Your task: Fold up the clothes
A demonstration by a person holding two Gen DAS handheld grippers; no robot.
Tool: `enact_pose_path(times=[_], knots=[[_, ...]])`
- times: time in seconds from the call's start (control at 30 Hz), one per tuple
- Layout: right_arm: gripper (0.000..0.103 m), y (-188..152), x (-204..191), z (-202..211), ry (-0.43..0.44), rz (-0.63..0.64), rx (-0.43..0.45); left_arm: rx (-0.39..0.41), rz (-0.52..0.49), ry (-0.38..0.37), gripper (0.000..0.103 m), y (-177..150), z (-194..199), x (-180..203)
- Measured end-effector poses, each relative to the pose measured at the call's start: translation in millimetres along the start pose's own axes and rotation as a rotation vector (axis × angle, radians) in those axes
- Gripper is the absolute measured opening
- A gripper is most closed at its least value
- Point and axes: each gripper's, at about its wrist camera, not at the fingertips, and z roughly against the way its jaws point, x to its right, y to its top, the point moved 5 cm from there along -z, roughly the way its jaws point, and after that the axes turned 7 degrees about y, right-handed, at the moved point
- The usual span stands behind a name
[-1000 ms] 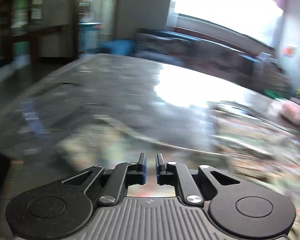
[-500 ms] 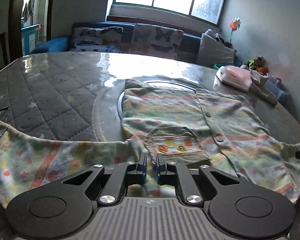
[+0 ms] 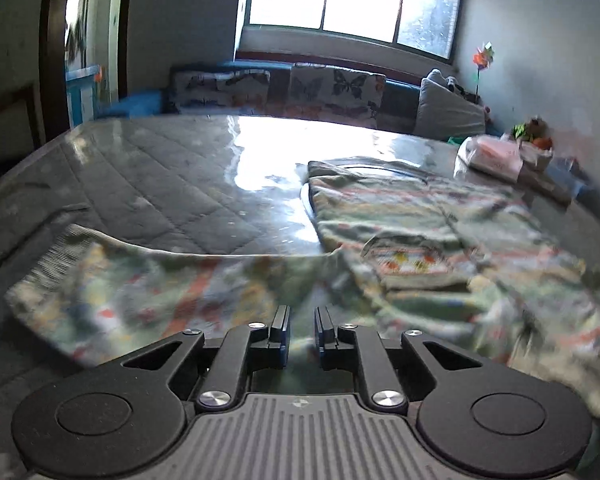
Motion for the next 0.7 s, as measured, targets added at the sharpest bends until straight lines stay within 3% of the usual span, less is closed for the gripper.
enact_pose_path(times=[0.13,0.23,0.47,0.6,0.7], knots=[[0.103,0.0,0.0,0.0,0.000,0.000,0.000,0.013,-0.049,0.068,0.028,-8.2,9.9,-13.0],[0.103,0.0,-0.1,0.0,0.000,0.000,0.000,-0.019,-0.014,0.088,0.029,-6.6,15.4,-22.5],[0.103,0.0,-0.1,-0.1,0.000,0.000,0.000,0.045,-0.014,-0.065,0.029,15.6,31.2,16.2],[0.103,0.0,-0.2,-0.1,0.000,0.000,0.000,0.040,-0.055,-0.146,0.029,16.2,20.8,46.7],[0.103,0.0,-0.4,-0.3,0.000,-0.001,0.000,0.006,-0.092,-0.166,0.029,6.6,13.7,57.0]])
